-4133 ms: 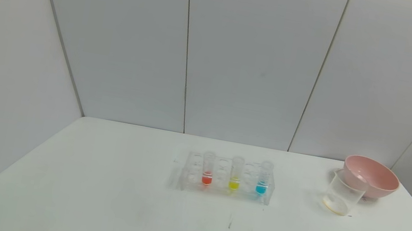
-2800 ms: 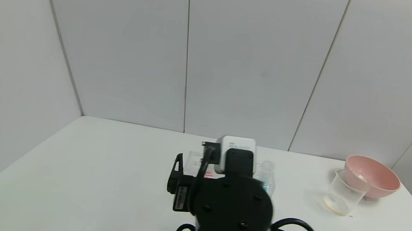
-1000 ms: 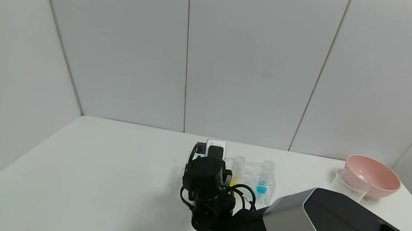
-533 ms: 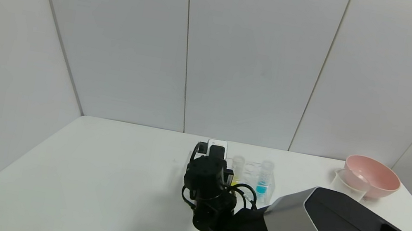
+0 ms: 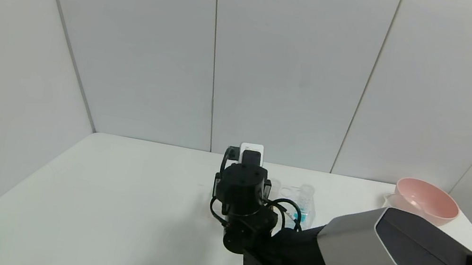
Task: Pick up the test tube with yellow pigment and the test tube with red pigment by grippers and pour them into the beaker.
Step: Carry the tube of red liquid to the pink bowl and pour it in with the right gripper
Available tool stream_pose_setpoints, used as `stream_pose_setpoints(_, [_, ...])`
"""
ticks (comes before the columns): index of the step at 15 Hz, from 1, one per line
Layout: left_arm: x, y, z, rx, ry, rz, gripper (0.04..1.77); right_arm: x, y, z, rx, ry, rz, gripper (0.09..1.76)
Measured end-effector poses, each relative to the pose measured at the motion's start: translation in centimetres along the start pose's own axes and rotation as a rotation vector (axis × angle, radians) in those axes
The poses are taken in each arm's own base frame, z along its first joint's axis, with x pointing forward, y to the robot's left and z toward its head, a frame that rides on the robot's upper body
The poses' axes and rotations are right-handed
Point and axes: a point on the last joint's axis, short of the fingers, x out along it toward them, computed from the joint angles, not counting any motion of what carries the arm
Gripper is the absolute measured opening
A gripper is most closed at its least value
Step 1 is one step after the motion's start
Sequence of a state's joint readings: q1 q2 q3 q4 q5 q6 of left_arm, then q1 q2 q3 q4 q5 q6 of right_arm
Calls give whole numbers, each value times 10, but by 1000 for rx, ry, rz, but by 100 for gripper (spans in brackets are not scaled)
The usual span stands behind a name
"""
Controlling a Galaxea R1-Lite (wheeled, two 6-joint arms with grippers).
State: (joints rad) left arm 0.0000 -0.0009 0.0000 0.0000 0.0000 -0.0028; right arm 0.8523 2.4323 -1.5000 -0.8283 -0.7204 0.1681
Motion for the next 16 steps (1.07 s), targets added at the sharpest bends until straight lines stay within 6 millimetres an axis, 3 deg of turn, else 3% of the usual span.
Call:
stream_pose_setpoints(5, [0,0,0,0,0,0,176,-8,-1,53,44,-87,47,56])
stream_pose_setpoints(8, [0,0,0,0,0,0,176,-9,-22,92,83,-143,80,56])
stream_pose_setpoints(11, [0,0,0,0,0,0,176,-4,-72,126,82,-176,70,56])
stream_pose_setpoints(16, [0,0,0,0,0,0,176,0,-192,154,22,-177,-29,56])
